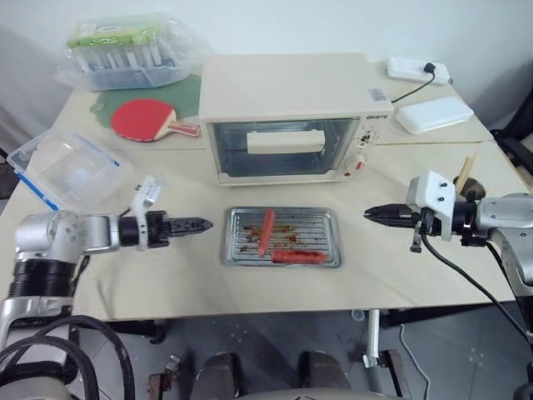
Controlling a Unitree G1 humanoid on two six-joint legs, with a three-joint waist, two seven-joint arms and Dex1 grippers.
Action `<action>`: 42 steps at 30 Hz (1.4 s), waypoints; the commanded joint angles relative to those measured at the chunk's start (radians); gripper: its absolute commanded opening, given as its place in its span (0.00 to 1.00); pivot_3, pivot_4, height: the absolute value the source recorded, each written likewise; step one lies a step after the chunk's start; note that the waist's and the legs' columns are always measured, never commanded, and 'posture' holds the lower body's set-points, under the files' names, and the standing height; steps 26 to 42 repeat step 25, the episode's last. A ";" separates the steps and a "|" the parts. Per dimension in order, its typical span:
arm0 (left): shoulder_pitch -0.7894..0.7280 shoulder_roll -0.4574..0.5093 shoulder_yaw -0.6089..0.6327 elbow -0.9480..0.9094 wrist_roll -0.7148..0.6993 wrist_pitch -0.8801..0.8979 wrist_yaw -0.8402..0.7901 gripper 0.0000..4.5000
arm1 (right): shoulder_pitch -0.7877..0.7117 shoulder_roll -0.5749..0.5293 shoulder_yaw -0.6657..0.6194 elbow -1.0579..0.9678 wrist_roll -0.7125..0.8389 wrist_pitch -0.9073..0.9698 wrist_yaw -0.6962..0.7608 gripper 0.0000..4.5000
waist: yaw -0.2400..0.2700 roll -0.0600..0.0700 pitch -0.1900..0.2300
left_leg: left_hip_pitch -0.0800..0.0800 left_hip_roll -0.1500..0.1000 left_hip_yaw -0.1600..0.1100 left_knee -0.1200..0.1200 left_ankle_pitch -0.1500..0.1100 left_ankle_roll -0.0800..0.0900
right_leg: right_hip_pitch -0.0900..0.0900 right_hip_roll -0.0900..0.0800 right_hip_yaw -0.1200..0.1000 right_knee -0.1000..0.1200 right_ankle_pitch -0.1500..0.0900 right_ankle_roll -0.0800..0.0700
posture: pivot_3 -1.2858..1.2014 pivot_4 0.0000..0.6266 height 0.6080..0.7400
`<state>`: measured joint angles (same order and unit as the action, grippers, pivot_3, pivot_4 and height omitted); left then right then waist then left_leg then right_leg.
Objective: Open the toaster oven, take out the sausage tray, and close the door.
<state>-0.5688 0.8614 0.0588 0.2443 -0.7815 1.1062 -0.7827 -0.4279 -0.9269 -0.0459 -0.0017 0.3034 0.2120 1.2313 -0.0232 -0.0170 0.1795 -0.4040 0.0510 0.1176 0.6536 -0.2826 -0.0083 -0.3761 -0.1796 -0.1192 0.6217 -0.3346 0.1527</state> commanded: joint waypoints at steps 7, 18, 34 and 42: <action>0.228 -0.020 0.158 -0.050 0.236 -0.899 -0.388 1.00 | -0.063 -0.025 0.008 0.182 0.008 -0.132 0.183 0.81 | 0.013 -0.001 0.002 | -0.001 0.000 0.001 0.000 0.000 0.000 | -0.001 0.000 0.000 -0.001 0.000 0.000 | 0.52 0.24 1.00; 0.227 0.034 0.137 0.189 0.356 -1.081 -0.583 1.00 | -0.071 -0.031 -0.008 0.326 -0.049 -0.202 0.174 0.99 | 0.019 0.000 0.002 | -0.001 0.000 0.002 0.000 -0.001 0.001 | -0.001 0.000 0.000 0.000 0.000 0.000 | 0.52 0.24 1.00; 0.198 0.009 0.131 0.194 0.345 -1.026 -0.582 1.00 | 0.023 -0.028 -0.074 0.269 -0.060 -0.195 0.039 0.99 | 0.020 0.000 0.002 | -0.001 0.000 0.002 0.001 -0.001 0.001 | -0.001 0.000 -0.001 0.001 0.000 0.000 | 0.52 0.24 1.00; 0.198 0.009 0.131 0.194 0.345 -1.026 -0.582 1.00 | 0.023 -0.028 -0.074 0.269 -0.060 -0.195 0.039 0.99 | 0.020 0.000 0.002 | -0.001 0.000 0.002 0.001 -0.001 0.001 | -0.001 0.000 -0.001 0.001 0.000 0.000 | 0.52 0.24 1.00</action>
